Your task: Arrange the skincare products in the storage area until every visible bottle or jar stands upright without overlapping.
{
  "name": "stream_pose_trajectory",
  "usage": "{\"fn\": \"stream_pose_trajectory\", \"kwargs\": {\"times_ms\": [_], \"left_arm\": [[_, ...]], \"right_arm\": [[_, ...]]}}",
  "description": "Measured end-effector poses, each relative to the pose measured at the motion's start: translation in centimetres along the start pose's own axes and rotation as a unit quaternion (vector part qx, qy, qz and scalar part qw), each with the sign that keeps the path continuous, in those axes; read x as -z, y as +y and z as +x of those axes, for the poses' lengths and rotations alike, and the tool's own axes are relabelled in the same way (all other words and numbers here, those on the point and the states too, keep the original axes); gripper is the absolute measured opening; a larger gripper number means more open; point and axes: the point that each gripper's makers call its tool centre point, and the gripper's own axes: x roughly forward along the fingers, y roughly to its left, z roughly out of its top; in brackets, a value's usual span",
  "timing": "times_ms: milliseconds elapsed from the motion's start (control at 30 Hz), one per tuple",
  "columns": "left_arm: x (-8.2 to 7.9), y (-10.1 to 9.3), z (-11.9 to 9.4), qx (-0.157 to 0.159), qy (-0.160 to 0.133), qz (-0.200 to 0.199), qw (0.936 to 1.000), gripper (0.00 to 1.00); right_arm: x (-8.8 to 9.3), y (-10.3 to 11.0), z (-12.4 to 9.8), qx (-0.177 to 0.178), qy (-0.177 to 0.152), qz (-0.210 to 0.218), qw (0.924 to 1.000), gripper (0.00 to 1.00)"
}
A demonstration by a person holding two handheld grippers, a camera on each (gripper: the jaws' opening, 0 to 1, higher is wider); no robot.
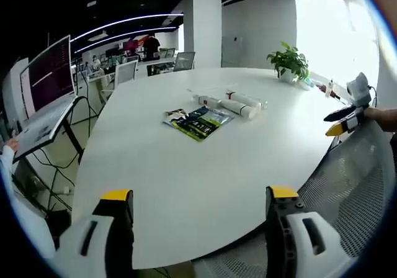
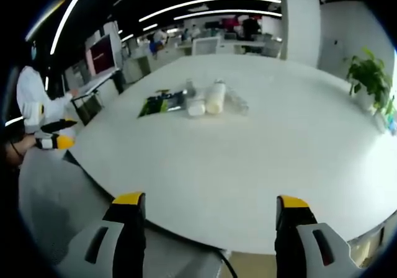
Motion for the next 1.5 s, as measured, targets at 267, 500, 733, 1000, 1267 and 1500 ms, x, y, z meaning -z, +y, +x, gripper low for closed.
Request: {"fn": "stream_pose_trajectory", "kwargs": {"times_ms": [267, 500, 733, 1000, 1267, 1500], "left_arm": [[0.3, 0.0, 0.0, -0.001, 0.008, -0.002, 1.0000, 0.83], [0.5, -0.1, 0.1, 0.003, 0.014, -0.001, 0.9999, 0.83], [0.4, 0.1, 0.2, 0.000, 0.010, -0.007, 0.9999, 0.82], [0.5, -0.1, 0.3, 0.007, 0.012, -0.005, 0.9999, 0.81], [0.2, -0.4, 0.3, 0.014, 0.004, -0.003, 0.9999, 0.84], [0.3, -0.3, 0.3, 0.012, 0.008, -0.004, 0.9999, 0.83]], "right_arm": [[-0.1, 0.6, -0.1, -0.021, -0.001, 0.029, 0.9993, 0.91], [-0.7, -0.1, 0.1, -0.026, -0.003, 0.065, 0.9975, 0.96], [-1.3, 0.1, 0.3, -0.030, 0.004, 0.038, 0.9988, 0.97], [-3.7, -0.2, 0.0, -0.023, -0.008, 0.004, 0.9997, 0.96], [-7.7, 0.2, 0.9, -0.034, -0.034, -0.005, 0.9988, 0.94], [-10.5, 1.4, 1.7, -0.049, -0.042, -0.018, 0.9978, 0.95]]}}
